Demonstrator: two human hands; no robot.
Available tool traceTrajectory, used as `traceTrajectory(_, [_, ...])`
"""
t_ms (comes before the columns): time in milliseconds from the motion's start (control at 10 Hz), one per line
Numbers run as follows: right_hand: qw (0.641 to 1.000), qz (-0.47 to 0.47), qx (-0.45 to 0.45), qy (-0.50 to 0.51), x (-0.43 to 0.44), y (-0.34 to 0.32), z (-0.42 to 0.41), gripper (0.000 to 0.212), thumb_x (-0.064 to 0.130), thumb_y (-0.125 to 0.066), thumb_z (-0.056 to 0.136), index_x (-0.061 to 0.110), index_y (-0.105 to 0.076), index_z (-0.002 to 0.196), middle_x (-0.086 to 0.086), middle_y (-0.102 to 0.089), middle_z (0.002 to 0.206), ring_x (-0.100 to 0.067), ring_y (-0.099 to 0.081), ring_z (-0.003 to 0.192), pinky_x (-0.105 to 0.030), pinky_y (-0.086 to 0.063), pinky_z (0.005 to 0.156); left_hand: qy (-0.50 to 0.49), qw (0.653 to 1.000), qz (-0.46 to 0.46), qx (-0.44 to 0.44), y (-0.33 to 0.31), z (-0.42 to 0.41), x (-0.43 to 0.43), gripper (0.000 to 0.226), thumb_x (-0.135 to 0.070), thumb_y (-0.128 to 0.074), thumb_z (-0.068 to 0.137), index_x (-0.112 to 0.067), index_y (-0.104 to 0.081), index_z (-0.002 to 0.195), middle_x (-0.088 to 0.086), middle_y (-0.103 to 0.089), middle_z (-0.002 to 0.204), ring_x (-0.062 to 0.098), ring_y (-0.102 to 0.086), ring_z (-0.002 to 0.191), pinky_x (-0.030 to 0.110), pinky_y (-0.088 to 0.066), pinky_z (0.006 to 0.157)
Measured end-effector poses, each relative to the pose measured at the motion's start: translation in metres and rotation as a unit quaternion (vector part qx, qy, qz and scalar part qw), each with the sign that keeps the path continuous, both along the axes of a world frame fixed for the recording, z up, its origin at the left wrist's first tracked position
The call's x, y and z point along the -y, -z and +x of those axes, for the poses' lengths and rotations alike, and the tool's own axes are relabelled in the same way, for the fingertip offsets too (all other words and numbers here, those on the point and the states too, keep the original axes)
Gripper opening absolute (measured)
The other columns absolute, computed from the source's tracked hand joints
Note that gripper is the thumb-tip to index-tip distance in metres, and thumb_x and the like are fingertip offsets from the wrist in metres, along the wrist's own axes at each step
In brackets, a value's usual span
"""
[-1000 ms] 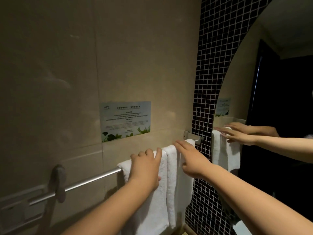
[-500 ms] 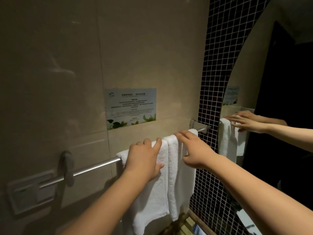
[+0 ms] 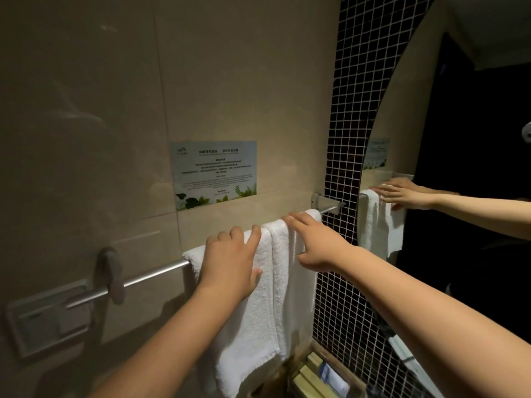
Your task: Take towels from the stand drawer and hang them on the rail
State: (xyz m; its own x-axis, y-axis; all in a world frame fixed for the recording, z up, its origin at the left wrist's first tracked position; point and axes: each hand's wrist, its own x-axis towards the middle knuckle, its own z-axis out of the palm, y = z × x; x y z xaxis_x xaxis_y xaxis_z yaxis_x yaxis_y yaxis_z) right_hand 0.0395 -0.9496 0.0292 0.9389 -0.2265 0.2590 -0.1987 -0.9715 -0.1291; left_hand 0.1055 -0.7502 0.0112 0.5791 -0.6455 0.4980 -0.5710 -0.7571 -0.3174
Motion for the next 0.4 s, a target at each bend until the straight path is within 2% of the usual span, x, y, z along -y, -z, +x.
traceTrajectory(100, [1.0,0.009,0.0,0.009,-0.004,-0.001,-0.002,0.091,0.011,-0.056,0.076,0.027,-0.021,0.158,0.0,-0.017,0.167,-0.026,-0.03,0.149,-0.035,-0.039,0.115,-0.012,1.0,0.007,0.019,0.008,0.0,0.001,0.08,-0.055,-0.05,0.096,-0.018,-0.013,0.157,0.014,-0.049,0.128,0.03,-0.053,0.104,0.042,-0.04,0.086])
traceTrajectory(300, [0.998,-0.033,-0.049,0.035,-0.013,-0.021,-0.007,0.09,0.008,-0.054,0.077,0.028,-0.021,0.159,0.002,-0.021,0.166,-0.022,-0.021,0.153,-0.054,-0.013,0.124,-0.017,0.999,-0.007,-0.034,-0.006,-0.003,0.015,0.074,-0.057,-0.051,0.096,-0.02,-0.021,0.153,0.015,-0.052,0.132,0.031,-0.056,0.112,0.041,-0.041,0.09])
traceTrajectory(400, [0.993,-0.072,-0.065,0.064,-0.017,-0.033,-0.017,0.088,0.015,-0.056,0.083,0.031,-0.017,0.16,0.0,-0.026,0.164,-0.021,-0.021,0.152,-0.054,-0.013,0.123,-0.009,0.996,-0.015,-0.091,-0.023,-0.001,0.029,0.068,-0.064,-0.049,0.093,-0.021,-0.039,0.144,0.011,-0.056,0.133,0.03,-0.056,0.118,0.041,-0.041,0.094])
